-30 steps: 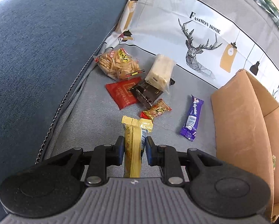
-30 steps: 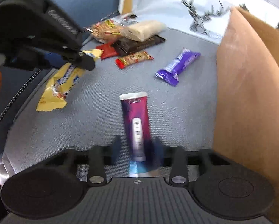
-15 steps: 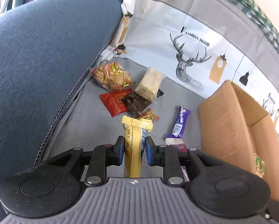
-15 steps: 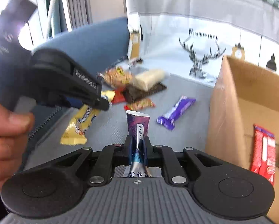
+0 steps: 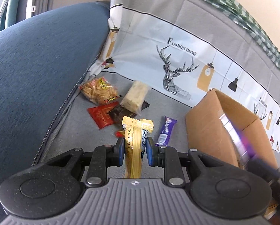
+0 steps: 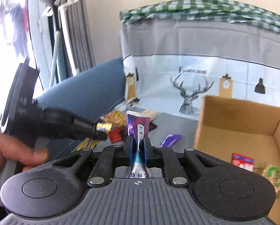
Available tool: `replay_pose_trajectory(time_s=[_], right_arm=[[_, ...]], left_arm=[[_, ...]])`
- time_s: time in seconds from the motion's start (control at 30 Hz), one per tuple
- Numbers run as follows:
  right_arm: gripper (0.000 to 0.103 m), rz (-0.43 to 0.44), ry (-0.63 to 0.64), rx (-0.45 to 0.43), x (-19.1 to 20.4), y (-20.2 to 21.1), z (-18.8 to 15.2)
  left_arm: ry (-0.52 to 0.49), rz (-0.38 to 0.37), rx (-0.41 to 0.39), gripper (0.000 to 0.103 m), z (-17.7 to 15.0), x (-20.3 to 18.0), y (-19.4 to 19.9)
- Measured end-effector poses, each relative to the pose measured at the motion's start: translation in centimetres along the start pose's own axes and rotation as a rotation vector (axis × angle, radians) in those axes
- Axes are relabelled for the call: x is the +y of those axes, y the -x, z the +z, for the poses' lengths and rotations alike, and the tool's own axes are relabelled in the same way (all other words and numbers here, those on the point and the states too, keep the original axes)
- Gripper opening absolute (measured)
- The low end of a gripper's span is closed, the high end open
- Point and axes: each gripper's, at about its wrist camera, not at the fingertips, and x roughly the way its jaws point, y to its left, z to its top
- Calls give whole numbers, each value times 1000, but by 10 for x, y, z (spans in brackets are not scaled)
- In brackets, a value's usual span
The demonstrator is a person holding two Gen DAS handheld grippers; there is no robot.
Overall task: Organize snacks
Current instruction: 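Carry the wafer bar and tube snack with both grippers over the cardboard box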
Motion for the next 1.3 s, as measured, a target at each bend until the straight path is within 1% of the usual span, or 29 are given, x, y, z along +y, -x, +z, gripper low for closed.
replay_pose_trajectory(time_s=[0.13,0.2,0.27,0.3,0.4,0.43,0.53,0.6,0.73,0.83,0.93,1.0,1.1,1.3], right_arm=[[12,-5,-16,-61,-25,15,24],[12,-26,-9,-90,-39,20,29],[12,-54,-32,-106,-55,21,27],[12,-64,-65,-106,-65,21,22],[12,-91,-187,-48,-89,14,9],[12,-96,-215,-50,-95,15,8],[12,-115,-228,-87,-105,23,8],[12,-133,-236,-97,-112,28,6],[12,-163,-258,-125,-126,37,7],[12,-214,-242,-150,-135,44,7],[12,-276,-237,-170,-145,50,5],[12,-310,-246,-186,-153,54,4],[12,-362,-269,-200,-164,58,2],[12,-440,-294,-211,-181,62,-2]], left_arm=[[-14,-13,-9,26,0,-10,-1],[-25,-12,-10,26,0,-15,-2],[-29,-18,-14,26,0,-18,-3],[-29,-21,-16,26,1,-19,-3],[-29,-31,-24,26,2,-24,-5],[-27,-37,-26,26,2,-25,-5],[-18,-61,-42,26,2,-31,-5],[-15,-86,-61,26,2,-37,-4],[-11,-166,-121,26,3,-53,-1],[-5,-244,-172,26,1,-68,2],[-1,-327,-205,26,-2,-86,3],[-6,-381,-215,26,-5,-99,2],[-40,-449,-223,26,-12,-123,0],[-123,-553,-212,26,-29,-166,-5]])
